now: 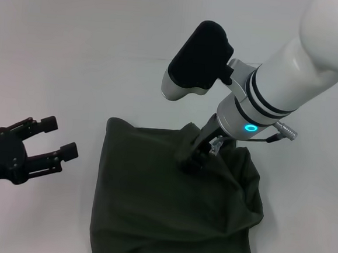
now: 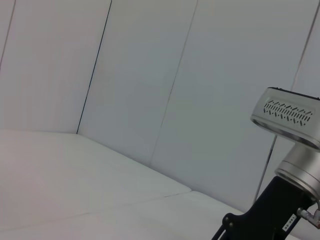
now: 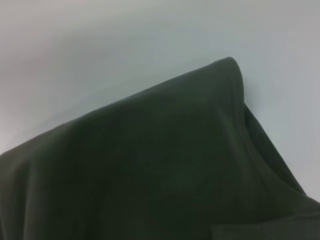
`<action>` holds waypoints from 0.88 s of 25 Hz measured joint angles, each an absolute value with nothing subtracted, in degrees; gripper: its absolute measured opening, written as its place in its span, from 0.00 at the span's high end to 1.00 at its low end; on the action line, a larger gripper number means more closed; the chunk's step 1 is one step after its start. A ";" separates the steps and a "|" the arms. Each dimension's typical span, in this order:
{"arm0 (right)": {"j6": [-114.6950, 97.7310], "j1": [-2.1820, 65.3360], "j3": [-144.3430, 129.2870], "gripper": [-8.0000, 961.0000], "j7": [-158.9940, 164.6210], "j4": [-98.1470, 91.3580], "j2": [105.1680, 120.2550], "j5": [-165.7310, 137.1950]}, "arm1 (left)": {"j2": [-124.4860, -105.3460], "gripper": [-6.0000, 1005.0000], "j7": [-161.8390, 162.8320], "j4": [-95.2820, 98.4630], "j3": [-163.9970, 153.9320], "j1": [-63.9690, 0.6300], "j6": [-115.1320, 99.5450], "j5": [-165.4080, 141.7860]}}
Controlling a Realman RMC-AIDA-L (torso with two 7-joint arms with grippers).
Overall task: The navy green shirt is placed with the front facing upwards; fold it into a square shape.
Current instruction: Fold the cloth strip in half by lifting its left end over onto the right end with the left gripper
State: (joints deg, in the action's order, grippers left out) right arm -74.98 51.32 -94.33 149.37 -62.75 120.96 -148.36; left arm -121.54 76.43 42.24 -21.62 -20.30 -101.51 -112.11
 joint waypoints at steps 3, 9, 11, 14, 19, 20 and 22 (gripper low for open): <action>-74.62 51.32 -94.88 0.36 149.91 -62.75 120.95 -149.48 | -121.55 0.08 76.43 42.12 -21.62 -20.28 -101.51 -112.12; -73.28 51.29 -97.91 0.36 151.50 -62.81 120.93 -151.34 | -121.55 0.08 76.44 42.10 -21.61 -20.14 -101.51 -112.14; -72.99 51.28 -98.22 0.36 151.69 -62.84 120.93 -151.58 | -121.55 0.08 76.44 42.09 -21.62 -20.10 -101.52 -112.11; -72.67 51.22 -98.22 0.36 151.92 -62.94 120.92 -152.21 | -121.55 0.08 76.45 42.09 -21.62 -20.09 -101.57 -112.08; -72.40 50.83 -97.91 0.36 154.06 -63.34 120.90 -155.32 | -121.55 0.08 76.46 41.85 -21.61 -20.11 -101.58 -112.18; -72.40 50.64 -97.72 0.36 154.32 -63.50 120.86 -155.62 | -121.55 0.08 76.46 41.70 -21.61 -20.12 -101.57 -112.22; -72.39 50.06 -96.84 0.36 154.83 -64.12 120.68 -155.91 | -121.52 0.08 76.47 41.45 -21.61 -20.12 -101.57 -112.25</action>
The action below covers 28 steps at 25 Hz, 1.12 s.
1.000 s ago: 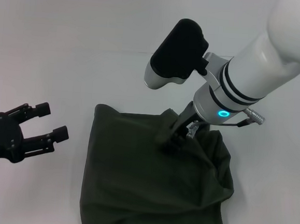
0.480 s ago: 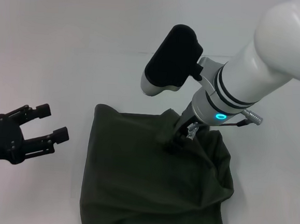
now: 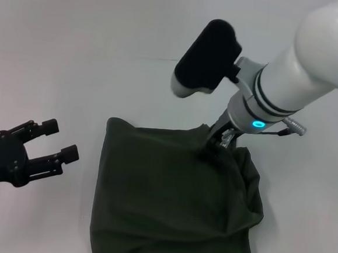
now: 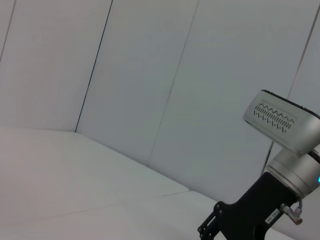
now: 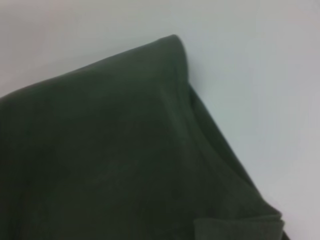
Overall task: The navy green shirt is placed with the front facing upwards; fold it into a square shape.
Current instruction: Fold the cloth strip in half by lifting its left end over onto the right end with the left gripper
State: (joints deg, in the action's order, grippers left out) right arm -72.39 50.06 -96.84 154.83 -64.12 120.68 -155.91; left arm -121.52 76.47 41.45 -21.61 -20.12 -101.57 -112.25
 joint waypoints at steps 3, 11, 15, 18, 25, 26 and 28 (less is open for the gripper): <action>-72.49 49.04 -94.94 0.36 154.94 -65.04 120.43 -155.94 | -121.49 0.09 76.47 41.40 -21.62 -20.13 -101.55 -112.29; -73.49 46.25 -86.25 0.36 154.69 -65.54 120.04 -159.72 | -121.54 0.08 76.47 41.39 -21.62 -20.10 -101.51 -112.19; -73.51 45.31 -82.16 0.36 154.19 -65.54 119.93 -160.18 | -121.55 0.08 76.47 41.39 -21.62 -20.26 -101.51 -112.11; -73.65 44.46 -77.22 0.36 153.76 -65.55 119.81 -160.05 | -121.55 0.08 76.55 41.37 -21.62 -20.34 -101.51 -112.09; -79.10 43.14 -62.44 0.36 145.42 -65.52 119.58 -148.58 | -121.50 0.08 77.04 40.93 -21.49 -20.49 -101.59 -112.02; -81.13 43.11 -59.92 0.36 143.61 -65.28 119.39 -145.47 | -121.44 0.08 77.16 40.77 -21.46 -20.55 -101.65 -112.00; -85.97 43.30 -56.36 0.36 141.03 -64.44 118.89 -139.81 | -121.31 0.08 77.74 40.45 -21.40 -20.72 -101.77 -111.96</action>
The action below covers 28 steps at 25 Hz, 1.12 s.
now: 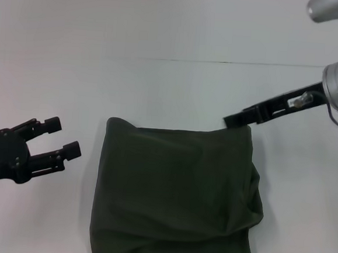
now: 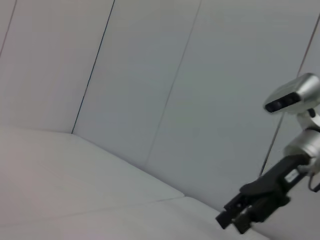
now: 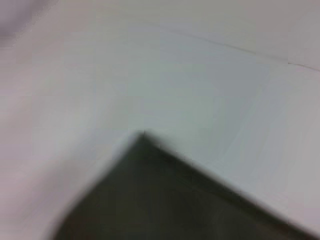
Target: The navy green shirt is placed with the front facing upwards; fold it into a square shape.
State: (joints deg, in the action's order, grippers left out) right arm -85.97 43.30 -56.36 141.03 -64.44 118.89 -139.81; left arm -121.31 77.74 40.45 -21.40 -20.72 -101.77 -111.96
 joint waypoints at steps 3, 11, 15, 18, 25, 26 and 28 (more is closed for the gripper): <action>-91.19 44.02 -55.48 0.36 139.79 -62.54 118.36 -135.22 | -121.23 0.08 78.37 40.17 -21.36 -20.94 -101.79 -111.96; -96.89 48.00 -56.13 0.36 138.70 -49.41 117.83 -134.72 | -121.10 0.08 79.02 39.99 -21.35 -21.11 -101.92 -111.58; -97.66 48.12 -56.14 0.36 138.45 -48.56 117.76 -134.60 | -121.10 0.09 79.09 39.94 -21.36 -21.18 -101.85 -111.53; -99.35 48.35 -56.38 0.36 137.82 -47.10 117.85 -134.61 | -121.12 0.08 79.10 39.84 -21.36 -21.18 -101.75 -111.50; -101.39 47.87 -56.38 0.36 137.68 -46.30 117.46 -134.64 | -121.27 0.08 79.73 39.81 -21.36 -21.03 -101.71 -111.44; -101.63 47.59 -56.38 0.36 137.68 -46.27 117.29 -134.67 | -121.28 0.08 79.86 39.81 -21.35 -21.03 -101.71 -111.44; -101.99 47.02 -56.37 0.36 137.70 -46.22 117.01 -134.70 | -121.28 0.08 80.04 39.81 -21.36 -20.98 -101.75 -111.44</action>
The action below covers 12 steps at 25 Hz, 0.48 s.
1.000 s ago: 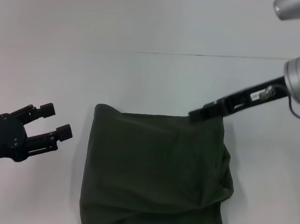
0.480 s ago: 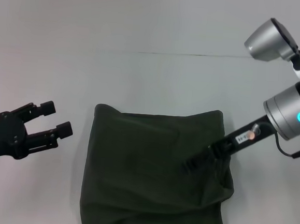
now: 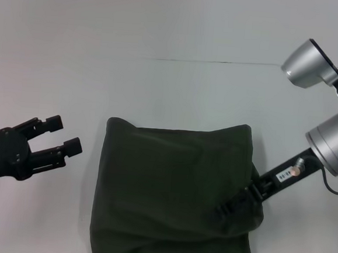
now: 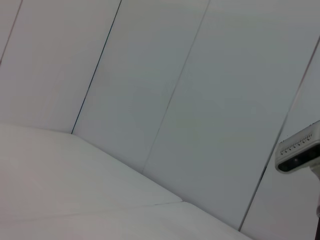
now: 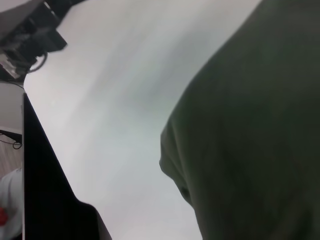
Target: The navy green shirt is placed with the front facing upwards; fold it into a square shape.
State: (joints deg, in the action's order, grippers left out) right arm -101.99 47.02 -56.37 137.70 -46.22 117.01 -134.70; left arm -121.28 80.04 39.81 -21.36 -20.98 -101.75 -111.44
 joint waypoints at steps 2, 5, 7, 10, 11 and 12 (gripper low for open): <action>-102.18 46.49 -56.46 0.36 137.81 -46.16 116.72 -134.82 | -121.28 0.08 80.04 39.81 -21.36 -20.95 -101.77 -111.44; -102.37 45.95 -56.97 0.36 137.93 -45.62 116.62 -135.94 | -121.39 0.08 80.05 39.81 -21.34 -20.90 -101.78 -111.40; -102.43 45.89 -57.02 0.36 137.80 -44.59 116.72 -137.07 | -121.43 0.08 80.06 39.82 -21.30 -20.85 -101.70 -111.36; -102.52 45.87 -57.10 0.36 137.54 -43.35 116.86 -137.68 | -121.52 0.08 80.07 39.81 -21.28 -20.78 -101.59 -111.35; -102.54 45.83 -57.13 0.36 137.47 -43.17 116.86 -137.68 | -121.54 0.08 80.06 39.80 -21.28 -20.79 -101.57 -111.35; -102.62 45.76 -57.15 0.36 137.43 -43.07 116.86 -137.69 | -121.54 0.09 80.05 39.79 -21.28 -20.81 -101.56 -111.35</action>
